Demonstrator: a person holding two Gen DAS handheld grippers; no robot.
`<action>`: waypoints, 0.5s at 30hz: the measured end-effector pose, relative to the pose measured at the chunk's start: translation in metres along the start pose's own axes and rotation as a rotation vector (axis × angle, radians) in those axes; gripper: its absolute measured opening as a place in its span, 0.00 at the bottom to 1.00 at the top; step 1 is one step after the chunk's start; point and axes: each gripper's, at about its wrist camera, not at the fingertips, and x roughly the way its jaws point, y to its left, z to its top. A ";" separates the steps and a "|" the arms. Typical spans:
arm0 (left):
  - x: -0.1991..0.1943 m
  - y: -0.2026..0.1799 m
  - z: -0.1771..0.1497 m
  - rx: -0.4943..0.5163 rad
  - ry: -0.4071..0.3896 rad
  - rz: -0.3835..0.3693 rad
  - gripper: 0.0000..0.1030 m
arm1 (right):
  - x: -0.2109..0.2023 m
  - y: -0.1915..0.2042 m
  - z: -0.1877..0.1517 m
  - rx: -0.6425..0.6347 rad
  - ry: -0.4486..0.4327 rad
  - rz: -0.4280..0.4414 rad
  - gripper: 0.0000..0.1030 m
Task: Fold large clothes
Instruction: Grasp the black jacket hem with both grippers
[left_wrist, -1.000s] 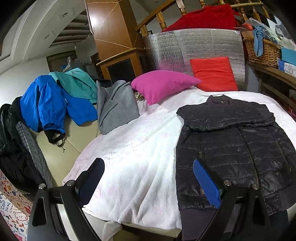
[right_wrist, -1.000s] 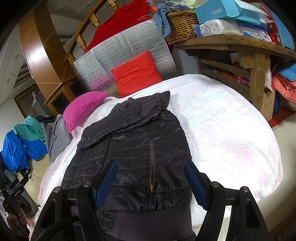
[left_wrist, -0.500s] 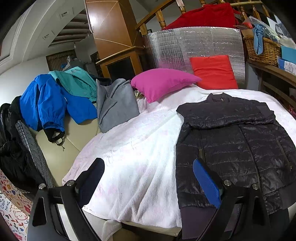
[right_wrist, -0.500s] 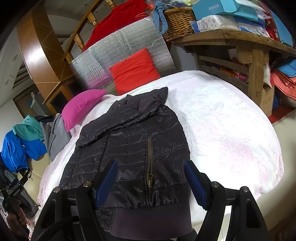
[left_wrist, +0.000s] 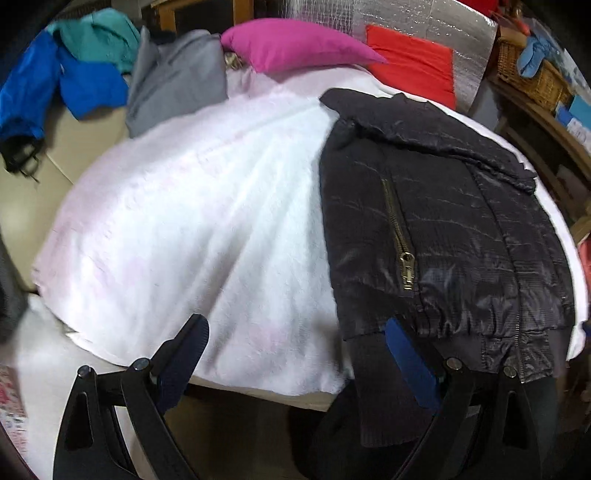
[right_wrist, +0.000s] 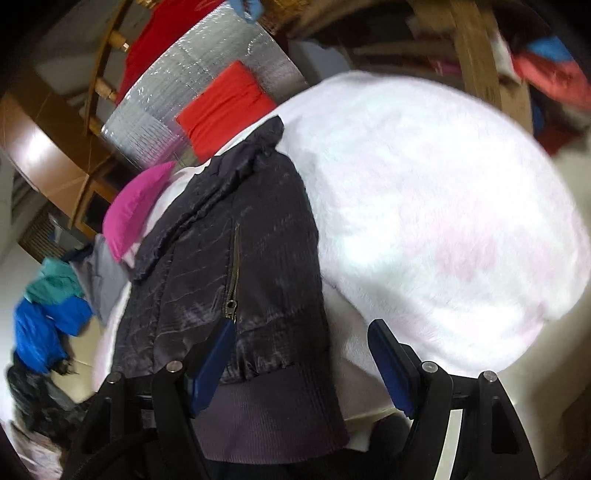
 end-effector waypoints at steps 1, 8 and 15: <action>0.002 0.000 0.000 -0.002 -0.001 -0.024 0.93 | 0.004 -0.003 -0.001 0.013 0.009 0.017 0.74; 0.028 -0.002 0.004 -0.059 0.062 -0.178 0.56 | 0.046 -0.002 -0.008 0.072 0.065 0.045 0.59; 0.042 -0.022 0.011 -0.008 0.079 -0.198 0.57 | 0.030 0.023 -0.004 -0.020 0.070 0.147 0.45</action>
